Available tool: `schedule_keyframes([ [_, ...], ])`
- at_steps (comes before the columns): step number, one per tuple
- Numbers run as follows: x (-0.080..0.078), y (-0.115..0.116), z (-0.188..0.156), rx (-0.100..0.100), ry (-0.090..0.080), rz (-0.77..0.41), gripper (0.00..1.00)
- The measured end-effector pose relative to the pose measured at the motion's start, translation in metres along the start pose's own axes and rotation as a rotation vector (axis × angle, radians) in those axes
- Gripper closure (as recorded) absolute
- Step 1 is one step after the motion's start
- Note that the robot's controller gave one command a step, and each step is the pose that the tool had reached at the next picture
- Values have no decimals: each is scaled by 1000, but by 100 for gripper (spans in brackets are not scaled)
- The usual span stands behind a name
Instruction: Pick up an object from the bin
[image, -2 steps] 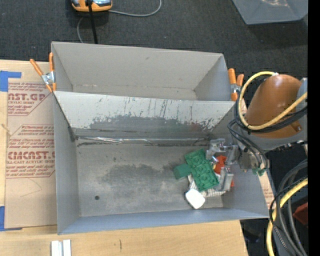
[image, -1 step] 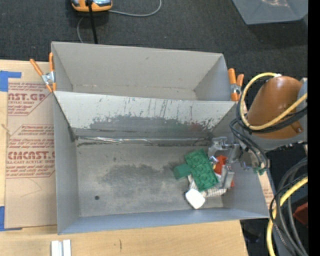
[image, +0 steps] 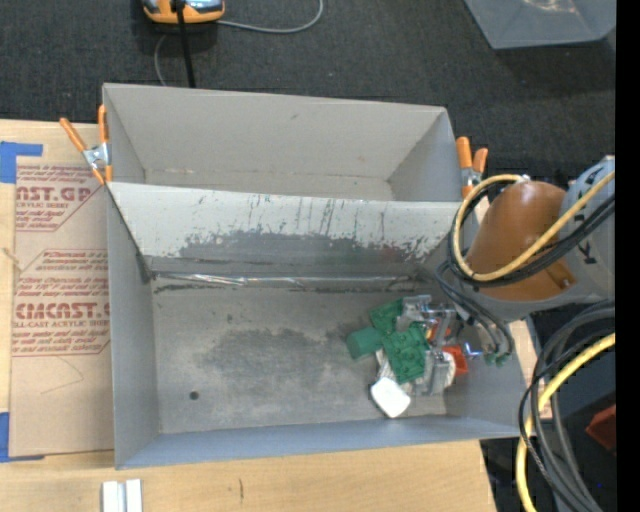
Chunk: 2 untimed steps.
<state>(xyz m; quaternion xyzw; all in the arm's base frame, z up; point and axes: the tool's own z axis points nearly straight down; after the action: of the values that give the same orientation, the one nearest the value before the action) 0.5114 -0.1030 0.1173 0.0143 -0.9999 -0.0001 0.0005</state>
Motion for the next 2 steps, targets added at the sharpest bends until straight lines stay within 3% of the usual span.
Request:
schedule_keyframes([
  [1,-3,23,40,9,-22,-251,100],
  [2,-3,23,40,9,-22,-251,100],
])
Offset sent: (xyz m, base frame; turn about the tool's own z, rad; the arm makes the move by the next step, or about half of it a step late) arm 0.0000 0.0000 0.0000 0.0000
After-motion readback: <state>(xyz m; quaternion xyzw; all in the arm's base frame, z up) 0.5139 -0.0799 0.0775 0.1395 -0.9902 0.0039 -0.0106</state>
